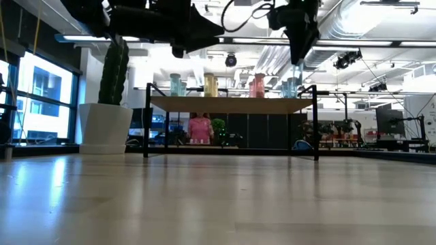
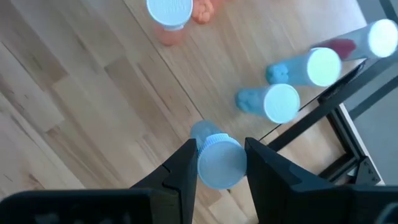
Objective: Pick and place medicine bottles onto shelf by color
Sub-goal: Put the blue pill bottle on the shelf aligned with the other blue pill bottle
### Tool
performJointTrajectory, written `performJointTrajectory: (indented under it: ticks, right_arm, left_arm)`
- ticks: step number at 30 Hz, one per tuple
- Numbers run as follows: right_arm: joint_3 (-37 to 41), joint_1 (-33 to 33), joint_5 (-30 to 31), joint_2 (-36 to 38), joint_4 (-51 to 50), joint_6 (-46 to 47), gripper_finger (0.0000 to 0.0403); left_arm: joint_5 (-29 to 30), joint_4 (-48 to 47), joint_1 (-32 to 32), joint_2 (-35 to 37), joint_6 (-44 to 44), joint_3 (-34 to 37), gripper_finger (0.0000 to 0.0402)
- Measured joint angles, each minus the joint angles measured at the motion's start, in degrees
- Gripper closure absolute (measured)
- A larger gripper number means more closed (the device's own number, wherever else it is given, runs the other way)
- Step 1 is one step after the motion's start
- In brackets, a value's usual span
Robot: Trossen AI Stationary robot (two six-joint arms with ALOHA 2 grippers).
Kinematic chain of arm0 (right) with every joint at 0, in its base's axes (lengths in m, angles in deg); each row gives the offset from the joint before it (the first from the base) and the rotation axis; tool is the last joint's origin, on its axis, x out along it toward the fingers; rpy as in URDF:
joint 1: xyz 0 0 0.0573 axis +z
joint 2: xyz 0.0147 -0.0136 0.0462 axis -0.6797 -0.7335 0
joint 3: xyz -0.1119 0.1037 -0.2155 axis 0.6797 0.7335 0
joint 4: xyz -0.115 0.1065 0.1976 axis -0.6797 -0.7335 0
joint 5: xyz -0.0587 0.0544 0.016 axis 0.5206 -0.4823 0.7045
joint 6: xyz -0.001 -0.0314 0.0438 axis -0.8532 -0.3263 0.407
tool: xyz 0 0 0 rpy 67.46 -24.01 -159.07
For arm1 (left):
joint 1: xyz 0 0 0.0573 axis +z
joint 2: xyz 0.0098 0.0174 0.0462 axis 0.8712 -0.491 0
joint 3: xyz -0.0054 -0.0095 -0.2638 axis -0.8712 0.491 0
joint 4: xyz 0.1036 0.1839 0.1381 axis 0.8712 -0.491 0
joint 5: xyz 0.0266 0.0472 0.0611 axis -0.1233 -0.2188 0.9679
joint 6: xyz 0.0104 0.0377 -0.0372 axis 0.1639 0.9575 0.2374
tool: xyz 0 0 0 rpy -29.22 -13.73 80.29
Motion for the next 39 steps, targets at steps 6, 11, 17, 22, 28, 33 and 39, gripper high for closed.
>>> performJointTrajectory:
  ticks: [6, 11, 17, 22, 28, 33, 39]
  right_arm:
    - [0.0, -0.05, 0.36, -2.02, 0.04, 0.01, 0.0299]
    - [0.0, -0.54, 0.76, -2.45, 0.16, 1.07, 0.0299]
    - [0.0, -1.65, 1.0, -2.43, 0.23, 2.56, 0.0299]
    - [0.54, -1.86, 0.86, -2.69, 1.23, 2.59, 0.0299]
    - [2.41, -1.86, 1.28, -2.78, 1.58, 3.11, 0.0299]
    - [2.43, -1.89, 1.3, -2.77, 2.99, 2.51, 0.0299]
    - [2.45, -2.81, 1.77, -2.75, 3.01, 1.94, 0.0299]
  left_arm:
    - [-0.06, 0.0, -0.02, 0.0, 0.0, 0.0, 0.0176]
    - [-0.06, 0.0, -0.04, 0.0, 0.01, 0.0, 0.0176]
    - [-0.09, 0.0, -0.07, -0.02, 0.0, 0.0, 0.0176]
    - [-0.09, 0.0, -0.07, -0.02, 0.0, -0.02, 0.0176]
    - [-0.09, 0.0, -0.07, -0.04, -0.01, -0.02, 0.0176]
    - [-0.11, 0.02, -0.07, -0.07, 0.0, -0.02, 0.0176]
    - [-0.11, 0.01, -0.07, -0.07, -0.15, -0.04, 0.0176]
